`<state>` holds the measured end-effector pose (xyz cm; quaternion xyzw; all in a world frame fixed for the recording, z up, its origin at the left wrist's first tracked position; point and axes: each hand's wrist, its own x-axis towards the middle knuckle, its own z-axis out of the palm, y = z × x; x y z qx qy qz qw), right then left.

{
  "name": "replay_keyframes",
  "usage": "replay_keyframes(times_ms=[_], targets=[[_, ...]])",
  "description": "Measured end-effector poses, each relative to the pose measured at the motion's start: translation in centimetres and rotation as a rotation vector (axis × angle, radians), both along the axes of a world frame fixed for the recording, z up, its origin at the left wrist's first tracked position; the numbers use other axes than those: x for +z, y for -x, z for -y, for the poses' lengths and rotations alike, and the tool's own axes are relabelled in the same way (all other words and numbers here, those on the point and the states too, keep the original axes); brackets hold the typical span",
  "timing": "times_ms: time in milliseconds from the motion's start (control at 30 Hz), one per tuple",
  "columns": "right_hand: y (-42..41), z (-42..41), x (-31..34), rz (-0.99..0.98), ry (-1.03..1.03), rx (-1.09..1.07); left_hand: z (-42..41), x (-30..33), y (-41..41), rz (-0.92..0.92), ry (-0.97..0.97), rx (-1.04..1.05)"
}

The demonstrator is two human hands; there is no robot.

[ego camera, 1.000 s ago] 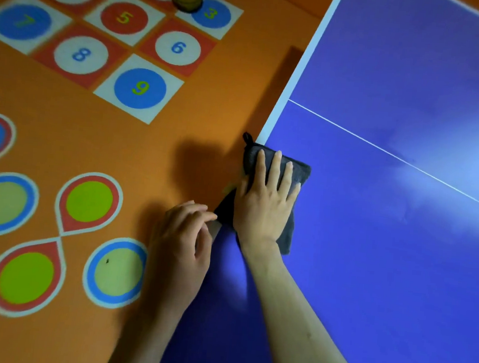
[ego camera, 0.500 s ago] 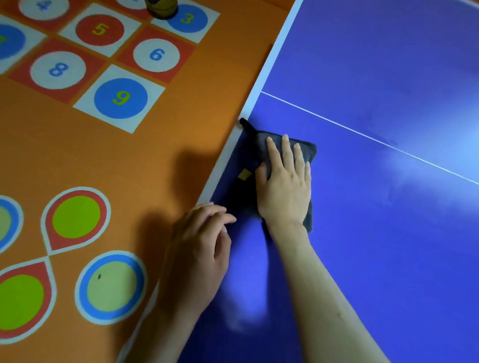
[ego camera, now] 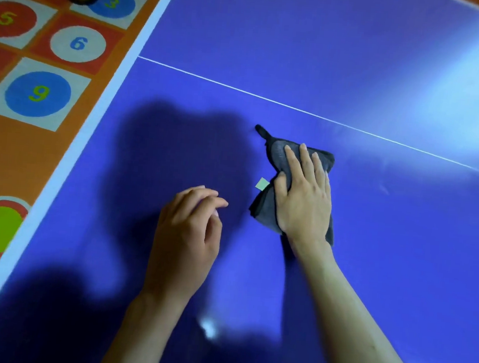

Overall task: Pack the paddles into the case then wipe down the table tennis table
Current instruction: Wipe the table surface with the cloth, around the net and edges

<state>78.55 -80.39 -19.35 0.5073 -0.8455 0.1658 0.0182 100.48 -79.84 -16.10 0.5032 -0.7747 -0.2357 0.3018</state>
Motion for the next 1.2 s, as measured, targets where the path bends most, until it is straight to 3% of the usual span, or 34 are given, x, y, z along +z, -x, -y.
replay_keyframes(times_ms=[467, 633, 1000, 1200], targets=[[18.9, -12.9, 0.1, 0.028, -0.01, -0.109, -5.6, -0.3, 16.2, 0.079, 0.043, -0.087], [22.0, -15.5, 0.0, 0.019, -0.009, -0.121, -7.1, 0.0, 19.5, 0.092, 0.054, -0.132], [29.4, -7.9, 0.8, 0.069, -0.068, -0.161, -4.6, -0.8, 18.2, 0.133, 0.058, -0.071], [26.4, -4.1, 0.7, 0.074, -0.097, -0.239, -1.6, -0.4, 14.5, 0.134, 0.057, -0.009]])
